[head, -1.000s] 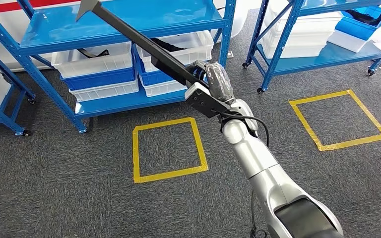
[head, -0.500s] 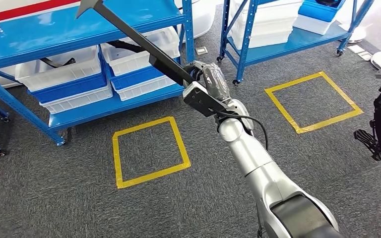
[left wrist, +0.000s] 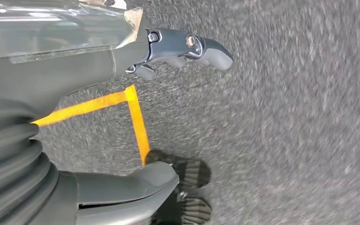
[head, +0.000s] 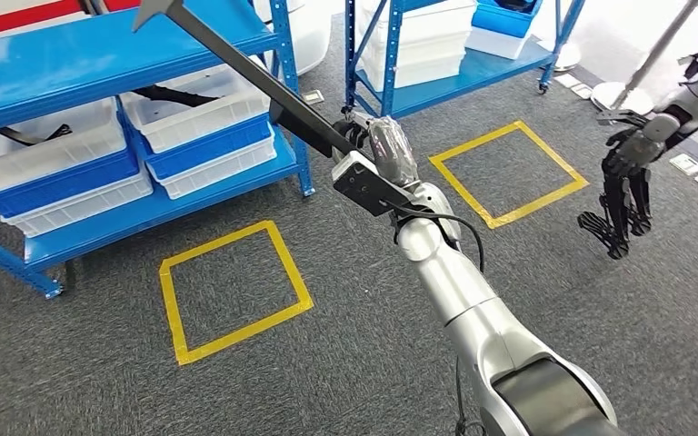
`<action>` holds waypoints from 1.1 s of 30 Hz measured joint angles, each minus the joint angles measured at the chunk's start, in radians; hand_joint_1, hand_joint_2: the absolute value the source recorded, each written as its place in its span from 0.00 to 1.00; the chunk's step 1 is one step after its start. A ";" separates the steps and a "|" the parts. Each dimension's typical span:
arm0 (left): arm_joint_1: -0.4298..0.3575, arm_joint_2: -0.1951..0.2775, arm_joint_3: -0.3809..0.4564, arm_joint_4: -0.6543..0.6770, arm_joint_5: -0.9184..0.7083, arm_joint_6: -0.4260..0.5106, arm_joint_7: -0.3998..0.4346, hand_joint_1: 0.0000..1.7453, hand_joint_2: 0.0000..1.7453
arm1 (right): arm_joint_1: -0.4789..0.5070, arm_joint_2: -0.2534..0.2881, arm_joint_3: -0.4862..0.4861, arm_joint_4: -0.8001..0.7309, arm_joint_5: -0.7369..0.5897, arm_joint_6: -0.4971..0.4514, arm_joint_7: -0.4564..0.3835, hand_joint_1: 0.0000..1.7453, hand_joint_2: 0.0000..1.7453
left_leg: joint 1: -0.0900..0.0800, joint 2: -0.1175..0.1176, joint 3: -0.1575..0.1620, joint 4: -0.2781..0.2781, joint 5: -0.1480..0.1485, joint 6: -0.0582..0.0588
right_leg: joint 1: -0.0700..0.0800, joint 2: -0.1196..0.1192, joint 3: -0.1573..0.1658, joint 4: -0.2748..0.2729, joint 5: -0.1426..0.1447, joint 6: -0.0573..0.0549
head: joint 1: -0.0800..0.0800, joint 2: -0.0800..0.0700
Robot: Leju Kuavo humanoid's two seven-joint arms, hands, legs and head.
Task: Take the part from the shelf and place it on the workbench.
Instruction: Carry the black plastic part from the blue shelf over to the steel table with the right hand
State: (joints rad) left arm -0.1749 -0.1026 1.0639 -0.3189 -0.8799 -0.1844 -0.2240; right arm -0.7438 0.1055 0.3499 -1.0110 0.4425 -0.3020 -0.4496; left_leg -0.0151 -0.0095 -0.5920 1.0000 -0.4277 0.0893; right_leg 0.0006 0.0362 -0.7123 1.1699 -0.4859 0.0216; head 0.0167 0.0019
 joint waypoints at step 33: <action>0.011 -0.010 0.089 -0.017 -0.096 -0.004 -0.021 0.00 1.00 | 0.116 -0.023 -0.072 -0.095 0.011 -0.236 -0.016 1.00 1.00 | 0.020 0.029 0.024 0.008 -0.034 -0.035 | -0.026 -0.016 -0.063 0.090 -0.013 0.022 | 0.010 0.000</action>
State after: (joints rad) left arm -0.1634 -0.1122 1.1534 -0.3357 -0.9760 -0.1884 -0.2447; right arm -0.6276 0.0822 0.2779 -1.1060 0.4540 -0.5381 -0.4657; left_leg 0.0044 0.0195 -0.5677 1.0082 -0.4620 0.0540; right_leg -0.0253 0.0197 -0.7751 1.2599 -0.4984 0.0436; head 0.0265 0.0019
